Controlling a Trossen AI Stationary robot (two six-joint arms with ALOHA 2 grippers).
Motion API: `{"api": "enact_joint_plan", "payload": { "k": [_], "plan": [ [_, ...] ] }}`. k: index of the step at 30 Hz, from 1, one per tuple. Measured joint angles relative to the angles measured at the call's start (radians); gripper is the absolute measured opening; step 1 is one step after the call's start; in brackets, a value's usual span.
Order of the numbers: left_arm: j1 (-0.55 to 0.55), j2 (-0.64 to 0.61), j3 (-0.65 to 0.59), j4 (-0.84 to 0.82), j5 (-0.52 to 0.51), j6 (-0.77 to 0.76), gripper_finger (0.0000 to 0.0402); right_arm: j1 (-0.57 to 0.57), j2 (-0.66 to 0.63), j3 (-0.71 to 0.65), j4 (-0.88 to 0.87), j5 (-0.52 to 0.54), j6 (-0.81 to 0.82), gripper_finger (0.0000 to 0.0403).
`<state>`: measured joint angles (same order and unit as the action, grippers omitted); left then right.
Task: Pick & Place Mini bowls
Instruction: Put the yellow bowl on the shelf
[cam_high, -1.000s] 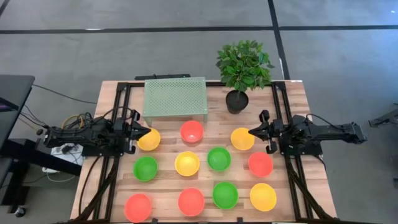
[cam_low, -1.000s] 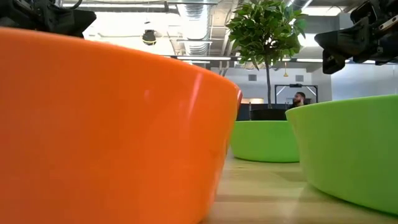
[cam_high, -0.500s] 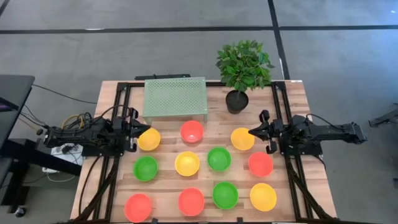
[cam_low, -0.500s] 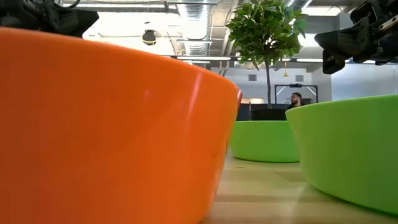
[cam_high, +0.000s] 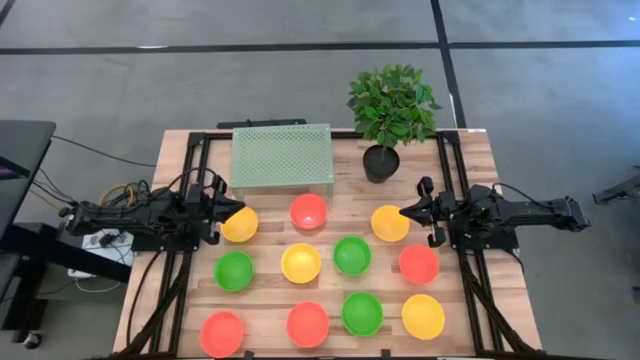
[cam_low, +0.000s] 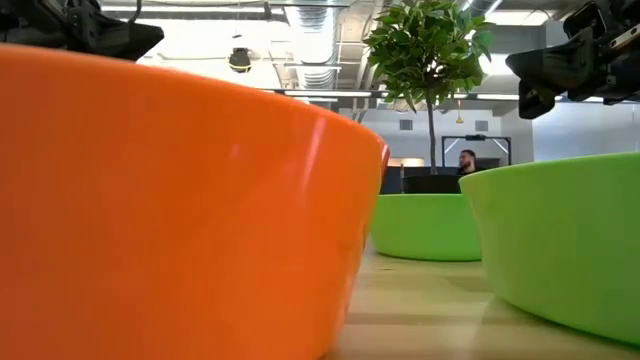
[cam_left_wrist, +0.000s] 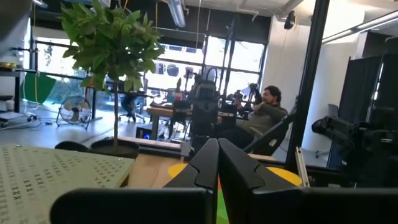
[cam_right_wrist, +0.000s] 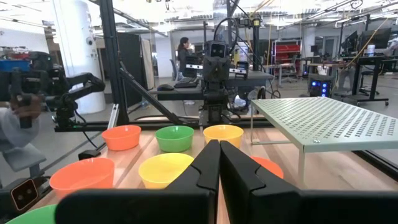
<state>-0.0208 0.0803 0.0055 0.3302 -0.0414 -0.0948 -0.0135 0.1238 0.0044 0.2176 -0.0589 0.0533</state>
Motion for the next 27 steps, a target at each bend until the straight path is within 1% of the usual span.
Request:
{"api": "enact_joint_plan", "payload": {
  "k": [14,18,23,27],
  "plan": [
    [0.0,0.098,0.0,0.016,0.001,-0.027,0.0011,0.0,0.0,0.0,0.0,0.0,0.0,0.0006],
    [0.0,0.131,0.0,0.016,0.001,-0.069,0.0011,0.0,0.0,0.0,0.0,0.0,0.0,0.0006],
    [0.0,0.162,0.0,0.038,-0.007,-0.071,0.0012,0.0,0.0,0.0,0.0,0.0,0.0,0.0006],
    [0.0,0.165,0.0,0.088,-0.033,-0.07,0.0029,0.0,0.0,0.0,0.0,0.0,0.0,0.0006]
  ]
}}
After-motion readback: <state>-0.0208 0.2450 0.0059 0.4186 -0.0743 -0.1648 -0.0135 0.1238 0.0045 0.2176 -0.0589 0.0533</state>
